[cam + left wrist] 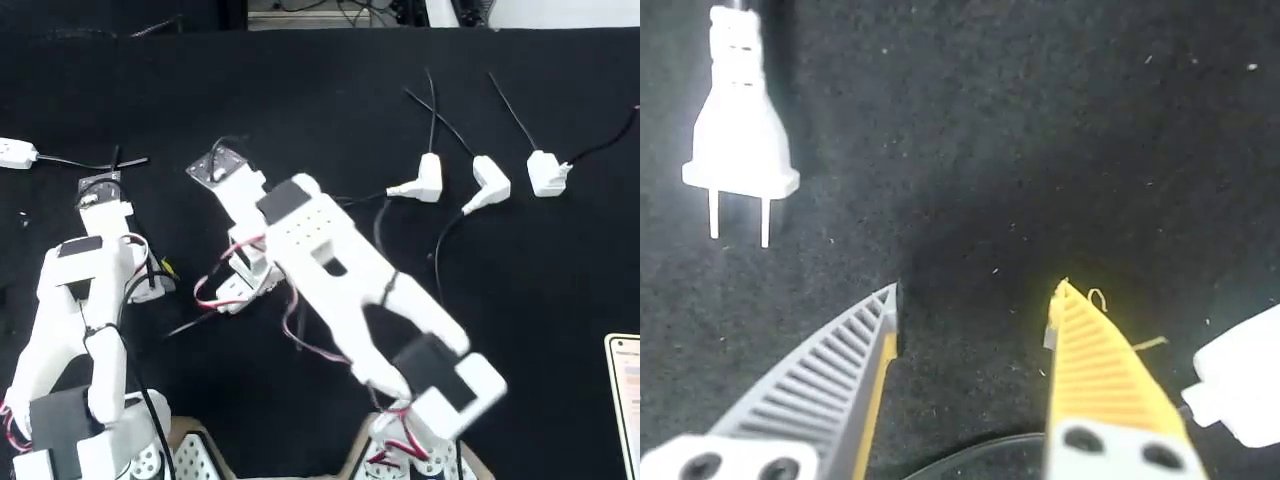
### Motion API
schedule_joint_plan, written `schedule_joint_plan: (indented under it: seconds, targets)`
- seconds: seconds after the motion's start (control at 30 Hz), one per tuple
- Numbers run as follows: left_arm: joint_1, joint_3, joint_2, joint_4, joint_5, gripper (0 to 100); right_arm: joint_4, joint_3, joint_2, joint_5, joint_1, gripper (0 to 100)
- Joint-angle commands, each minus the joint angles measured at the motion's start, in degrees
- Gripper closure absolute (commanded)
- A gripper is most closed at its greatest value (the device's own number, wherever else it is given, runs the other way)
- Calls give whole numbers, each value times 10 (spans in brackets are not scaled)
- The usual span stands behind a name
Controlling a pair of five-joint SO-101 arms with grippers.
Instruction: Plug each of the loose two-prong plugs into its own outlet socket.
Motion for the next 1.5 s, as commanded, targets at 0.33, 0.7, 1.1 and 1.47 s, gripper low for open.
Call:
schedule_joint_plan:
  seconds: [0.33,0.7,1.1,1.47]
  targets:
    - [14,131,-214,-127,28,755,-2,-64,5,4,12,988]
    - [44,217,-326,-154,35,755,-21,-69,19,4,13,988]
    - [62,291,-484,-136,14,755,-67,-29,36,-1,15,988]
    - [74,294,-496,-126,12,755,-60,-14,36,-1,13,988]
